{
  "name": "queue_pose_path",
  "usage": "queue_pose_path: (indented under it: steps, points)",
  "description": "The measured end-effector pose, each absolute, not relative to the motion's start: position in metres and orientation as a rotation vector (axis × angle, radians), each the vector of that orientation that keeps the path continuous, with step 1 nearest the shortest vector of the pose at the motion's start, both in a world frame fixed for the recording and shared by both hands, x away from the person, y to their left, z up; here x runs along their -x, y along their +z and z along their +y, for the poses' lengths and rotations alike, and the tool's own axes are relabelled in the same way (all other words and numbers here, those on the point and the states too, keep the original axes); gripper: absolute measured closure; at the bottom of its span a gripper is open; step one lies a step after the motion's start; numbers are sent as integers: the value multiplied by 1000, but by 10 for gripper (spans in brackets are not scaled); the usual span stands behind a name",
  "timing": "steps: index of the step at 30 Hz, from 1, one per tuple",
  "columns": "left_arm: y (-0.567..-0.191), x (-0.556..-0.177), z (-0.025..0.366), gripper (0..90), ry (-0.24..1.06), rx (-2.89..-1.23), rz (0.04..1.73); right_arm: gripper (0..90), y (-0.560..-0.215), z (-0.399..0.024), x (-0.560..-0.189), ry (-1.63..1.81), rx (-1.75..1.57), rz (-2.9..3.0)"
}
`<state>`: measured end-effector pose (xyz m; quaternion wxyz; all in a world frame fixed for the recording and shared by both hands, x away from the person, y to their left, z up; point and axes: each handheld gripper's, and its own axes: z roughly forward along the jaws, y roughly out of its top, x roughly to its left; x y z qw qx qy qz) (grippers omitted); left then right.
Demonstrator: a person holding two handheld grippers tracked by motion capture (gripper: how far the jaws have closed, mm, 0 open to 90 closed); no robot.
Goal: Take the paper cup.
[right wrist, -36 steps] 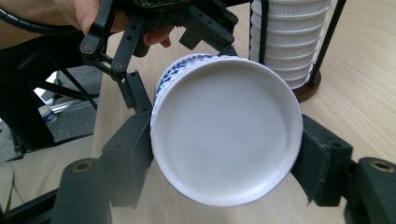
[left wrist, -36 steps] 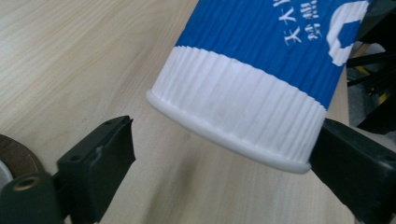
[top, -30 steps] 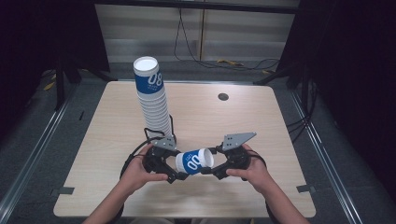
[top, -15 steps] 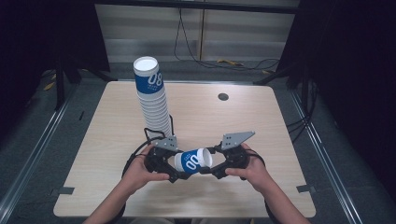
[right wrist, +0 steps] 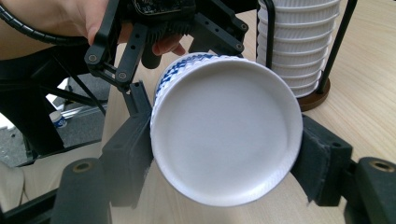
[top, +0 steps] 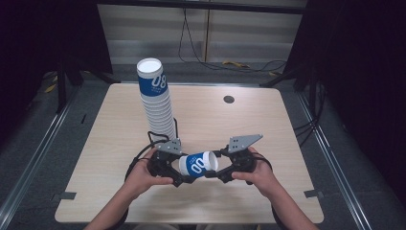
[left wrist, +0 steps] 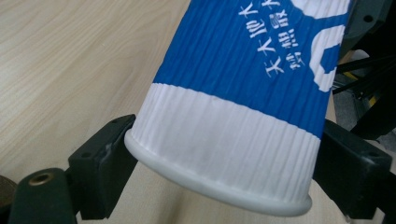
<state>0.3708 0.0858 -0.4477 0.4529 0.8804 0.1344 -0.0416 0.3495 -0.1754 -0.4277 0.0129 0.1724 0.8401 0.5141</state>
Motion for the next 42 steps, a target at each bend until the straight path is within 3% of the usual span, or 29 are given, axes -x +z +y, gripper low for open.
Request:
queue_pose_path:
  steps: [24, 42]
  points:
    - [-447, -371, 88, 136, -133, -2202, 335, 280, -432, -172, -348, 1605, -518, 2630]
    - [-439, -369, 91, 203, -128, -2278, 297, 260, -435, -174, -347, 1632, -504, 2628]
